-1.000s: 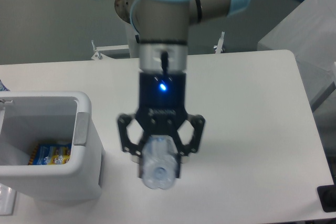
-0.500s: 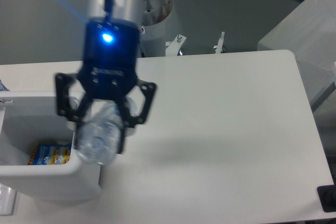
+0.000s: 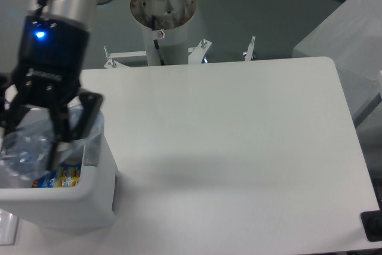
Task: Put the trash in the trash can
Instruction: 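Lower the bottle into the bin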
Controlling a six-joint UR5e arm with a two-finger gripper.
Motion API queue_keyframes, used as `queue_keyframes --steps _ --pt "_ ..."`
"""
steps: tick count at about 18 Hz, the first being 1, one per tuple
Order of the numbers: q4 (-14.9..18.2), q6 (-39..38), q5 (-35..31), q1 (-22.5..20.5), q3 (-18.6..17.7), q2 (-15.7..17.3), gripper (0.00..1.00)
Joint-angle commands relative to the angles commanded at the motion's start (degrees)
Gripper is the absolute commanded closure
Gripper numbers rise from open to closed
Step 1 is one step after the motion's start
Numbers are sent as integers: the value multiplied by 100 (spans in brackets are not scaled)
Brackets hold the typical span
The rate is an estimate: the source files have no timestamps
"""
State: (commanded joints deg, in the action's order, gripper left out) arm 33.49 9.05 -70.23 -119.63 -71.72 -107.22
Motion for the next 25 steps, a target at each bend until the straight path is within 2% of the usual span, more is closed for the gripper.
queue_keyframes --steps 9,13,25 --pt "0 44 -17 168 -299 -132 36" --pt "9 53 -26 229 -325 -202 33" --pt "9 88 -35 220 -755 -115 31"
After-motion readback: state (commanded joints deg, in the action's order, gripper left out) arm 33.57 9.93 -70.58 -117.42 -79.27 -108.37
